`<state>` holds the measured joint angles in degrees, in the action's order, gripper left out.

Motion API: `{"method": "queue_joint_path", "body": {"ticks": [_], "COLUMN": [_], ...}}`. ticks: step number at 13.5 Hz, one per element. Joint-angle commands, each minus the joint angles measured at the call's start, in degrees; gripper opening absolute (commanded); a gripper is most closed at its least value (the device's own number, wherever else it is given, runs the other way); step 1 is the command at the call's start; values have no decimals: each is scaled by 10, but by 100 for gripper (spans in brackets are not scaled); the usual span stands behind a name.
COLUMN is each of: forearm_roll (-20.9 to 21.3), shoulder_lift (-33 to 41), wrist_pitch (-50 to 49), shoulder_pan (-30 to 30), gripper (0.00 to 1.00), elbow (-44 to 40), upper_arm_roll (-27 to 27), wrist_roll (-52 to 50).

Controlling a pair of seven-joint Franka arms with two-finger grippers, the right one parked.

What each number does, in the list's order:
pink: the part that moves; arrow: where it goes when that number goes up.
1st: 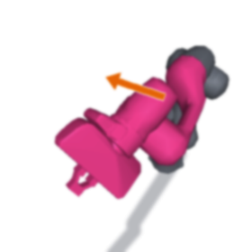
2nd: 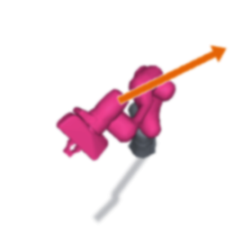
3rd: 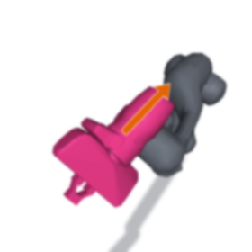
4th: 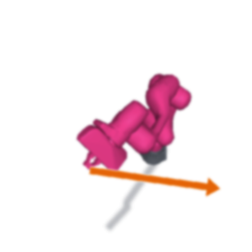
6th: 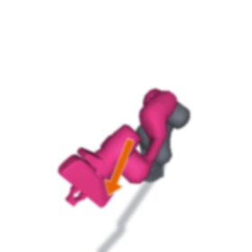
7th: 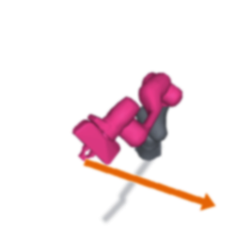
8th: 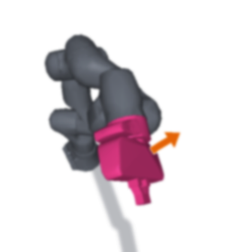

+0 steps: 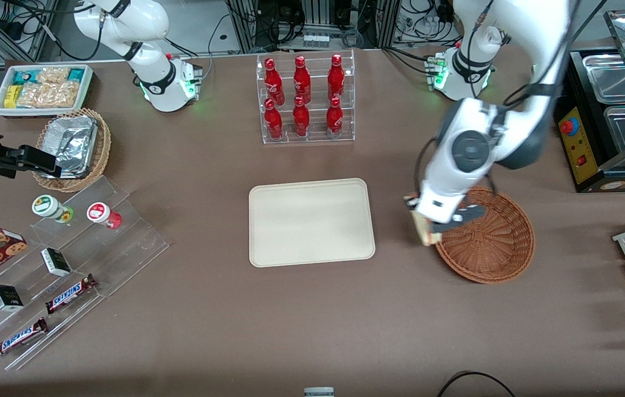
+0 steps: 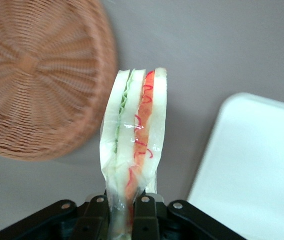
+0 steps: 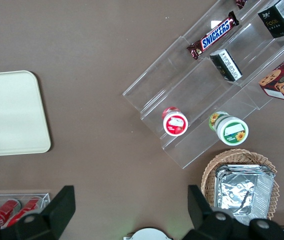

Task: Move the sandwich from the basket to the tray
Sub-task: 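Lift the sandwich and carry it over the cream tray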

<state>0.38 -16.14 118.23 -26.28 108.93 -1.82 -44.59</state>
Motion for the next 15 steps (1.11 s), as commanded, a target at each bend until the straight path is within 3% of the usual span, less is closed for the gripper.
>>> {"method": "queue_joint_path", "body": {"ticks": [1, 7, 15], "forearm_roll": [-2, -24, -50], "shoulder_lift": [-64, -213, -307], "wrist_pitch": [-14, -12, -12], "shoulder_pan": [-58, -152, -163], "gripper": [0, 0, 0], "elbow": [-79, -243, -354], "upper_arm_roll": [7, 7, -18], "wrist_roll": [-22, -79, -88]}}
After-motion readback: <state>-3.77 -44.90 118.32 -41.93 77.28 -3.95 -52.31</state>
